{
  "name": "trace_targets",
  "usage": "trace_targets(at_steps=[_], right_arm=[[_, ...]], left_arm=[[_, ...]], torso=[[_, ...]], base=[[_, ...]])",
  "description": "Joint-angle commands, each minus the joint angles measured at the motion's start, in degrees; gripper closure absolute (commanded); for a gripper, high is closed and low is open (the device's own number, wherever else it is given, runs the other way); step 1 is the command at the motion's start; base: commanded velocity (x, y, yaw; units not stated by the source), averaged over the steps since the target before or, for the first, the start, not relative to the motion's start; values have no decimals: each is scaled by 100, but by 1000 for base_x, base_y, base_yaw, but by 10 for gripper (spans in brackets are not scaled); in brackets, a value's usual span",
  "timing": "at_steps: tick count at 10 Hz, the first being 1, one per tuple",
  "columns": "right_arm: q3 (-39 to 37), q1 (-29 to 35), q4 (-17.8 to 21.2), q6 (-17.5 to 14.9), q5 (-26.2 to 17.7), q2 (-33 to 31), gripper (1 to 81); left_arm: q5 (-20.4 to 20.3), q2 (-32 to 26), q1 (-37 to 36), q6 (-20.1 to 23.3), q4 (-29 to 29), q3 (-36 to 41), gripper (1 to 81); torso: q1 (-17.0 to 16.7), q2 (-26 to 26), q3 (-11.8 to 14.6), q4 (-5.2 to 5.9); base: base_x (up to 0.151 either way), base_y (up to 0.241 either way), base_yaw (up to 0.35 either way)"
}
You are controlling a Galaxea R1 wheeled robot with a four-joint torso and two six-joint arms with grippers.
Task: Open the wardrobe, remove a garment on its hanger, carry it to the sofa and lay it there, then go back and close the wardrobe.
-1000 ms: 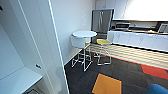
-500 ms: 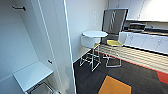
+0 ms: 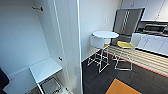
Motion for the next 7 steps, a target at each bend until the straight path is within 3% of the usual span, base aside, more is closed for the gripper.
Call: trace_targets(at_steps=[1, 7], right_arm=[[6, 208, 35, -20, -274, 38, 10], [6, 147, 9, -29, -265, 47, 10]], left_arm=[[364, 3, -279, -23, -19, -9, 10], [355, 21, -279, -23, -10, -9, 10]], torso=[[0, 0, 0, 0], [0, 0, 0, 0]], base=[[0, 0, 291], [0, 0, 291]])
